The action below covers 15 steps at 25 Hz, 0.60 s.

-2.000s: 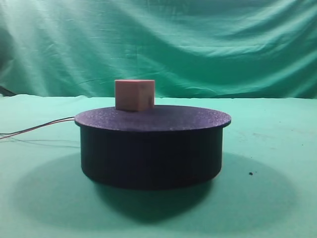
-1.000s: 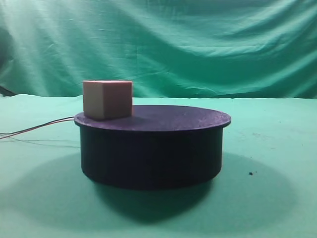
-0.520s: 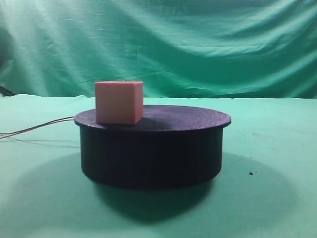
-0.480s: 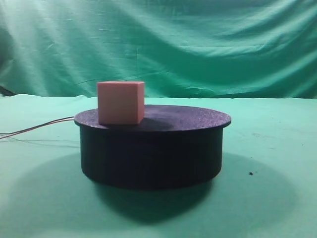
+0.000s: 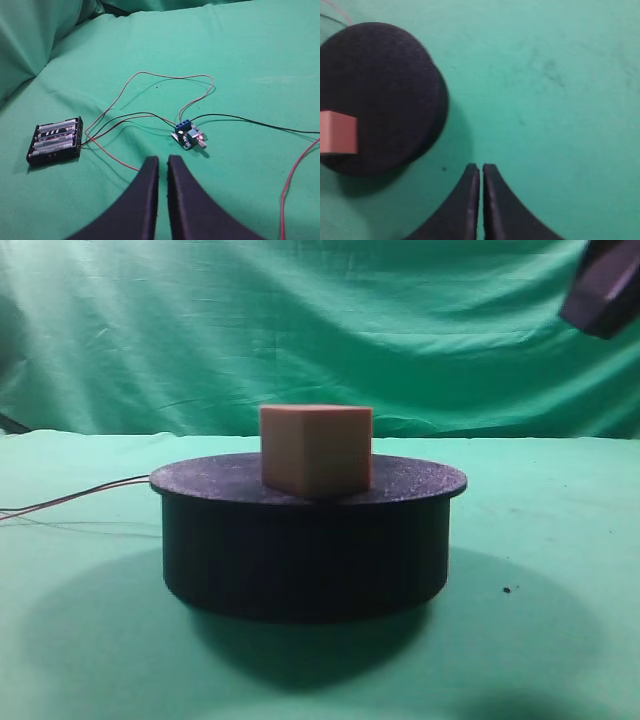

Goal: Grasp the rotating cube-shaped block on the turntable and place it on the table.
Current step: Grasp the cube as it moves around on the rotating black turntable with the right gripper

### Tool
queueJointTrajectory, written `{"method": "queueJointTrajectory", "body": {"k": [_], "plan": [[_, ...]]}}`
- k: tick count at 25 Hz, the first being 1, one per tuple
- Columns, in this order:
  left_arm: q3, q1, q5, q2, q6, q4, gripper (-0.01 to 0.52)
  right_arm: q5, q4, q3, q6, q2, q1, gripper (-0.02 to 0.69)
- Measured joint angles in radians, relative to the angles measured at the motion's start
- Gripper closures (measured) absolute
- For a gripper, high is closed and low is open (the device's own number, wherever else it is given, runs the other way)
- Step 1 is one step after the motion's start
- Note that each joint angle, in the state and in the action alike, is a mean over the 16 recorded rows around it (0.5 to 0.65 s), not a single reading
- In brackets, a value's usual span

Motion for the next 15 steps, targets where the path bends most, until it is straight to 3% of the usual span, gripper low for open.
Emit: {"method": "queueJointTrajectory", "body": {"k": [5,8,11,15], "plan": [[0.0,0.0,0.0,0.0,0.0,0.0,0.514,0.054,0.0,-0.08,-0.002,0.086,0.03,0.216],[0.0,0.0,0.0,0.0,0.0,0.0,0.514,0.064,0.003,-0.104,-0.009,0.13,0.037,0.14],[0.0,0.0,0.0,0.0,0.0,0.0,0.514,0.061,0.003,-0.115,-0.014,0.169,0.04,0.129],[0.0,0.0,0.0,0.0,0.0,0.0,0.514,0.056,-0.012,-0.128,-0.014,0.211,0.041,0.209]]}}
